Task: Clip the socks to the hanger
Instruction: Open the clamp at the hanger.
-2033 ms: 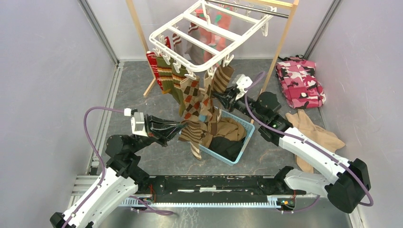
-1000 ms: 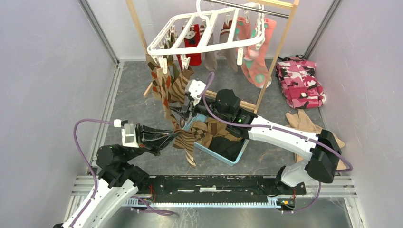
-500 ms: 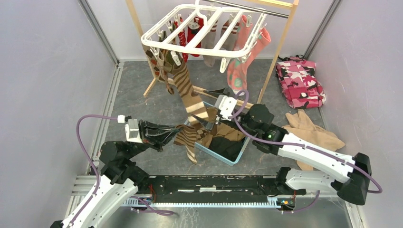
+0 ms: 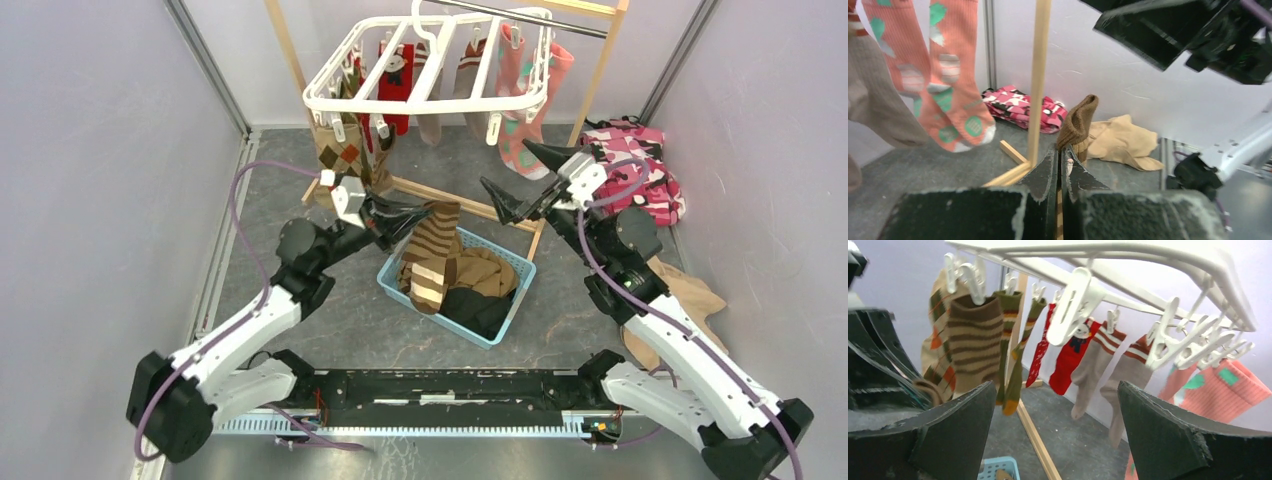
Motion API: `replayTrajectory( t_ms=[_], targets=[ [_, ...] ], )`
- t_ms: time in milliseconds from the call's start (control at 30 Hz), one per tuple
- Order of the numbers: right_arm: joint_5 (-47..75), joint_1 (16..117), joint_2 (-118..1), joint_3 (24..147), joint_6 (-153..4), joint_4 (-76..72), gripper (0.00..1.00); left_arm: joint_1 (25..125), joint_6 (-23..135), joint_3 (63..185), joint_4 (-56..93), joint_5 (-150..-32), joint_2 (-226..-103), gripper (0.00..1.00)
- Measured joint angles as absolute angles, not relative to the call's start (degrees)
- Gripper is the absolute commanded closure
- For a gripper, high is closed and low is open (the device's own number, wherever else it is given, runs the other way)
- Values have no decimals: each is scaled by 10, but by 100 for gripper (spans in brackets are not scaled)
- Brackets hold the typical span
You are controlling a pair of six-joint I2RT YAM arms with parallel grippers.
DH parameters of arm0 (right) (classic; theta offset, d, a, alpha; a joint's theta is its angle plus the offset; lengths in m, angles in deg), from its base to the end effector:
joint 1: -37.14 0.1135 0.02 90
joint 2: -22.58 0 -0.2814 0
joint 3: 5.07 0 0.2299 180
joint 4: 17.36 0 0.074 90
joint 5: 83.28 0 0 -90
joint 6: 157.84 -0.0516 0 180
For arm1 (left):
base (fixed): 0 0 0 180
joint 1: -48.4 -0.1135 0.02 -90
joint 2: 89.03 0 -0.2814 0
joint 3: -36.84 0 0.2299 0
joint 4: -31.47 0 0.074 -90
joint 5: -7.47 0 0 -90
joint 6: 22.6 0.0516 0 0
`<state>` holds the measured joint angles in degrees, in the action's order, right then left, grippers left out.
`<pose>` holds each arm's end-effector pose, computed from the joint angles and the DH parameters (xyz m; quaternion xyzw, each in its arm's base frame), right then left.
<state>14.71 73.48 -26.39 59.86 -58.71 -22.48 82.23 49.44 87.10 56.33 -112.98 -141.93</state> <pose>0.1351 0.1083 0.4340 -0.2711 0.4984 0.2318 0.7902 0.1429 -0.1273 0.3722 0.2902 0.5028 -0.4815 0.6566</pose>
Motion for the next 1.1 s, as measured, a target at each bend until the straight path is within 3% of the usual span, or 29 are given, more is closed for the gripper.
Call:
replayTrajectory(
  t_ms=[200,367,1100],
  targets=[
    [240,623,-327,669,-689,-249,6,813,530,957,619,-1126,-1578,98],
    [324,560,-385,716,-783,-286,6,784,534,993,650,-1109,-1637,98],
    [498,485,-500,771,-1070,-481,12,707,531,1011,710,-1073,-1670,98]
  ],
)
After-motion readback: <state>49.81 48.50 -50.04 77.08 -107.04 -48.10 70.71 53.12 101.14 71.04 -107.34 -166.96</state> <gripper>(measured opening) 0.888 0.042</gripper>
